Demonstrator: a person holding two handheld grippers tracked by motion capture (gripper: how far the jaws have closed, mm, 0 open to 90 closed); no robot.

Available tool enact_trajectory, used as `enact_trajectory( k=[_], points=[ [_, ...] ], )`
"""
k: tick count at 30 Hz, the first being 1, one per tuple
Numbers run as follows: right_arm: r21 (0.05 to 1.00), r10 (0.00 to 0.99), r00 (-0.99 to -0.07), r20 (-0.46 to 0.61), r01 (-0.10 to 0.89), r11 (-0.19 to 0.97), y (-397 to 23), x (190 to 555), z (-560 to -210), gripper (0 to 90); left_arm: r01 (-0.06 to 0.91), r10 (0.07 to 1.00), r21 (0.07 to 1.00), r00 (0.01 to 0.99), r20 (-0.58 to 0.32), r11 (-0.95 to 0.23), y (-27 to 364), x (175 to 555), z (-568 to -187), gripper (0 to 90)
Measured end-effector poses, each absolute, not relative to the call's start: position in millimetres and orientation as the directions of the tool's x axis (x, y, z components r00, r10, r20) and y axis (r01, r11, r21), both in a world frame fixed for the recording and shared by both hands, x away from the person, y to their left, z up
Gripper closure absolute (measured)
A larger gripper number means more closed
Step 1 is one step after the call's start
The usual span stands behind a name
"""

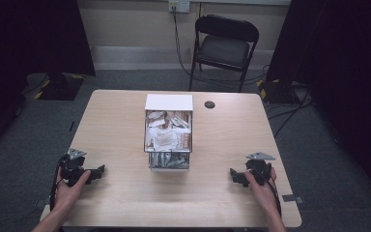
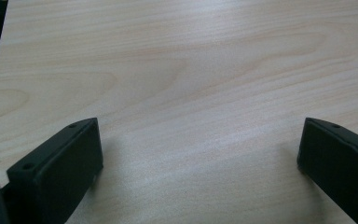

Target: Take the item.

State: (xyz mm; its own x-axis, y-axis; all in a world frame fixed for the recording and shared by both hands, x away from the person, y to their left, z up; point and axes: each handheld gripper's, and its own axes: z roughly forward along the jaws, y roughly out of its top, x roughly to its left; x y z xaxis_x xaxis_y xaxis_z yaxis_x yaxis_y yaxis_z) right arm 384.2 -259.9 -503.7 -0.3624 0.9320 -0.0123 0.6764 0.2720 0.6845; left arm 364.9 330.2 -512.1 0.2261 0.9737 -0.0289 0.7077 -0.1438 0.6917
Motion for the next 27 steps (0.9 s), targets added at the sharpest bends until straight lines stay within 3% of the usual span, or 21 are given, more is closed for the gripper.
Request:
enact_trajectory(
  k=[11, 12, 14, 15, 17, 27],
  points=[
    [0.685, 0.932, -0.362, -0.013, 0.676, 0.272, -259.8, 384.2, -503.6, 0.0, 0.706, 0.970, 0.692, 0.241, -0.031, -0.153, 330.4, 364.7, -511.4, 0.7],
    [0.684, 0.932, -0.363, -0.013, 0.676, 0.272, -259.8, 384.2, -503.6, 0.0, 0.700, 0.968, 0.697, 0.248, -0.034, -0.155, 329.5, 363.9, -509.9, 3.3],
    [0.684, 0.932, -0.362, -0.013, 0.676, 0.272, -259.8, 384.2, -503.6, 0.0, 0.684, 0.962, 0.709, 0.272, -0.030, -0.171, 328.0, 362.3, -507.8, 18.8],
    [0.684, 0.932, -0.362, -0.012, 0.676, 0.272, -259.8, 384.2, -503.6, 0.0, 0.685, 0.962, 0.708, 0.273, -0.031, -0.172, 326.5, 362.4, -508.1, 20.7],
    [0.684, 0.932, -0.362, -0.012, 0.676, 0.272, -259.8, 384.3, -503.6, 0.0, 0.688, 0.958, 0.703, 0.283, -0.032, -0.180, 324.9, 363.4, -508.4, 15.2],
    [0.684, 0.932, -0.362, -0.012, 0.676, 0.272, -259.8, 384.3, -503.6, 0.0, 0.708, 0.950, 0.684, 0.304, -0.072, -0.175, 325.9, 363.9, -503.5, 16.6]
  ],
)
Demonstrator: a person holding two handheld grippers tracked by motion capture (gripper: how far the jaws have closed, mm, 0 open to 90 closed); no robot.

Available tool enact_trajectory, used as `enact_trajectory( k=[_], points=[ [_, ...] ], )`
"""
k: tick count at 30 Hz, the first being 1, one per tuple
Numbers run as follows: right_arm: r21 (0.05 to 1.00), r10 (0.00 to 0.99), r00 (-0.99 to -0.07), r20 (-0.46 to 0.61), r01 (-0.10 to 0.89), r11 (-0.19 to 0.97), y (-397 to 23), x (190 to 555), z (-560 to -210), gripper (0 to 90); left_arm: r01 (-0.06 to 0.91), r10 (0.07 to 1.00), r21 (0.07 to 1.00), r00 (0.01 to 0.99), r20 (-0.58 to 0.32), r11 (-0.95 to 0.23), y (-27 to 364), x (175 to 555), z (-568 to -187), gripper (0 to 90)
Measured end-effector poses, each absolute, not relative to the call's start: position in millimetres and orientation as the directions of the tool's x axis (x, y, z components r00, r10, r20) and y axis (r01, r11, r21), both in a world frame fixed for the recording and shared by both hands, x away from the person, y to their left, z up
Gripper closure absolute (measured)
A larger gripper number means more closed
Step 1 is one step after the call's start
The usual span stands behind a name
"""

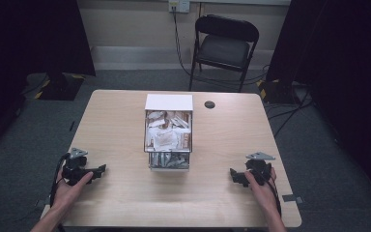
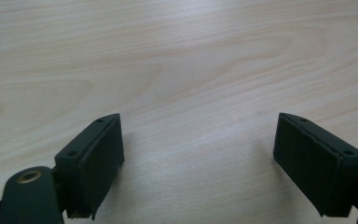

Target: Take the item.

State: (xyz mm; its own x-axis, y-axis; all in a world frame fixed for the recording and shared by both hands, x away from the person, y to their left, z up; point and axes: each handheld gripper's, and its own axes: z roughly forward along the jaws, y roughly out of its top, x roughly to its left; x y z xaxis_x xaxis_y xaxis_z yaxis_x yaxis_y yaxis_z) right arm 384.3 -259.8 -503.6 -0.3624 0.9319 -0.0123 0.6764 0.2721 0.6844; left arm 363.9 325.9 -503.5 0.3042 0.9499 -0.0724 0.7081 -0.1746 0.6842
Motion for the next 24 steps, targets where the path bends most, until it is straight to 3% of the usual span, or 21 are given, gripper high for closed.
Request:
enact_trajectory(
  k=[13, 24],
  points=[
    [0.684, 0.932, -0.363, -0.012, 0.676, 0.272, -260, 384, -504, 0.0, 0.702, 0.927, 0.694, 0.349, -0.139, -0.160, 326, 362, -487, 21.4],
    [0.684, 0.932, -0.362, -0.012, 0.676, 0.272, -260, 384, -504, 0.0, 0.660, 0.904, 0.727, 0.406, -0.132, -0.190, 319, 357, -475, 25.4]
  ],
)
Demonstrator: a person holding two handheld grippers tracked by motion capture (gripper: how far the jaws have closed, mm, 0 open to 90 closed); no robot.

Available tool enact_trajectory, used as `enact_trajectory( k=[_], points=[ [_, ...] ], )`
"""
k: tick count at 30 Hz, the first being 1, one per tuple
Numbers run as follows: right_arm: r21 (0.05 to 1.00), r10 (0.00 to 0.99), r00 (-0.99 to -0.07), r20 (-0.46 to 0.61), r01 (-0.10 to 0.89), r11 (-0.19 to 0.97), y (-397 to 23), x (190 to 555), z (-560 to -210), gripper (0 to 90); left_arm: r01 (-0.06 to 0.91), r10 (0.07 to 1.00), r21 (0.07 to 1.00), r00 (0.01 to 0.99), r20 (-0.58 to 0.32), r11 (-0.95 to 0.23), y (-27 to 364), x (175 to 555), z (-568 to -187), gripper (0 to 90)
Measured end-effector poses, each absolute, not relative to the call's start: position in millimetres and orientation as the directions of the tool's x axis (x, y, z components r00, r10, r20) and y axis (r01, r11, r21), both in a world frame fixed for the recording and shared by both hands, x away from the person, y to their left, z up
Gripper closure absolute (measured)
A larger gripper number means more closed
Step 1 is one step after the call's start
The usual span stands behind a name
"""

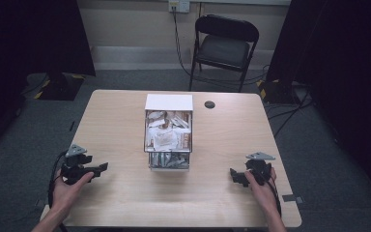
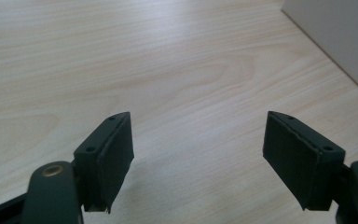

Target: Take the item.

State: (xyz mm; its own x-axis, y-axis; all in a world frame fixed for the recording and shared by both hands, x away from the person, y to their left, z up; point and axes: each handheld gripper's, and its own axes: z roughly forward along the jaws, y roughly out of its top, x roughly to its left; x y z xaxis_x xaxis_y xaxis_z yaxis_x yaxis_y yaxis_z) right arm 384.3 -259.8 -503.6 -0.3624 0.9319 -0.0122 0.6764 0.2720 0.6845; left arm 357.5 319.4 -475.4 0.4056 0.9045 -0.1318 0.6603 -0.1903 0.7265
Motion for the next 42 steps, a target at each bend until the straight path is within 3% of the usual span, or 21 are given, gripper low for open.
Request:
enact_trajectory(
  k=[19, 26, 31, 42],
  points=[
    [0.684, 0.932, -0.362, -0.010, 0.678, 0.271, -260, 384, -504, 0.0, 0.566, 0.850, 0.794, 0.511, -0.129, -0.220, 302, 350, -449, 31.7],
    [0.684, 0.931, -0.364, -0.011, 0.677, 0.273, -260, 385, -504, 0.0, 0.559, 0.833, 0.808, 0.526, -0.172, -0.186, 300, 345, -437, 34.8],
    [0.684, 0.931, -0.364, -0.011, 0.677, 0.273, -260, 385, -504, 0.0, 0.522, 0.822, 0.827, 0.552, -0.142, -0.209, 293, 341, -423, 37.1],
    [0.684, 0.931, -0.365, -0.011, 0.677, 0.273, -260, 385, -504, 0.0, 0.473, 0.768, 0.857, 0.621, -0.159, -0.205, 288, 341, -405, 35.8]
  ],
)
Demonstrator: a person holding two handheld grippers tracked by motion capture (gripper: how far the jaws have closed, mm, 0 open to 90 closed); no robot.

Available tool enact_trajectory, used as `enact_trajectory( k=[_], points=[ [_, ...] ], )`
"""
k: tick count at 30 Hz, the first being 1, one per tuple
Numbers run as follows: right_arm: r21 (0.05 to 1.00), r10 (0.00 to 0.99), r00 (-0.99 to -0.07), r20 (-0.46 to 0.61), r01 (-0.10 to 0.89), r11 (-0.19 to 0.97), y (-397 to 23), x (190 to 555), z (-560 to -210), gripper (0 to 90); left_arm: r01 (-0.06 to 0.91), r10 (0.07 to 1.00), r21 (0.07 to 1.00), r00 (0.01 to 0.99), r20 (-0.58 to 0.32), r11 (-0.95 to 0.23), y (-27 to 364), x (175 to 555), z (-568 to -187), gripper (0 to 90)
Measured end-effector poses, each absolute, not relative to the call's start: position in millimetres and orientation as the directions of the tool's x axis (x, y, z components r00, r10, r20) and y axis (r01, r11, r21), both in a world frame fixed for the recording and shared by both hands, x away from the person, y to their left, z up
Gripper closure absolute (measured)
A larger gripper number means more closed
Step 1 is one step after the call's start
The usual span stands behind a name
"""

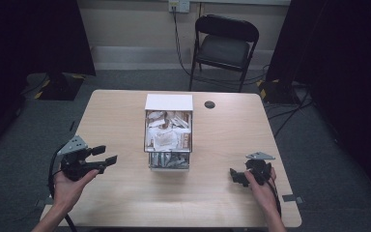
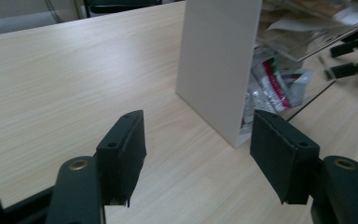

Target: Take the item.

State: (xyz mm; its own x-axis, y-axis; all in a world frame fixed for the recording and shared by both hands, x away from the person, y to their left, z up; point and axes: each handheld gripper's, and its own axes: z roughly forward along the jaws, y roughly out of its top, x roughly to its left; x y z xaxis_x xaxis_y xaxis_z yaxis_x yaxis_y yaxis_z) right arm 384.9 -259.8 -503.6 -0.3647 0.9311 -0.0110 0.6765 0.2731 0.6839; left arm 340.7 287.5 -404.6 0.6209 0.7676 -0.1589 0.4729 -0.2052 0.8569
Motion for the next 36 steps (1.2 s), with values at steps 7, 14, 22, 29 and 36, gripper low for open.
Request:
enact_trajectory(
  k=[7, 14, 22, 29, 36],
  points=[
    [0.684, 0.931, -0.365, -0.012, 0.676, 0.274, -260, 385, -504, 0.0, 0.441, 0.741, 0.881, 0.647, -0.180, -0.171, 285, 349, -385, 35.8],
    [0.684, 0.931, -0.365, -0.012, 0.676, 0.274, -260, 385, -504, 0.0, 0.413, 0.703, 0.900, 0.681, -0.205, -0.137, 279, 354, -368, 37.2],
    [0.684, 0.931, -0.365, -0.012, 0.676, 0.274, -260, 385, -504, 0.0, 0.364, 0.695, 0.918, 0.702, -0.156, -0.161, 271, 356, -350, 42.1],
    [0.684, 0.931, -0.365, -0.012, 0.676, 0.274, -260, 385, -504, 0.0, 0.340, 0.660, 0.929, 0.734, -0.162, -0.149, 262, 357, -336, 44.6],
    [0.684, 0.931, -0.365, -0.012, 0.676, 0.274, -260, 385, -504, 0.0, 0.334, 0.644, 0.934, 0.743, -0.181, -0.123, 255, 356, -331, 49.3]
  ],
)
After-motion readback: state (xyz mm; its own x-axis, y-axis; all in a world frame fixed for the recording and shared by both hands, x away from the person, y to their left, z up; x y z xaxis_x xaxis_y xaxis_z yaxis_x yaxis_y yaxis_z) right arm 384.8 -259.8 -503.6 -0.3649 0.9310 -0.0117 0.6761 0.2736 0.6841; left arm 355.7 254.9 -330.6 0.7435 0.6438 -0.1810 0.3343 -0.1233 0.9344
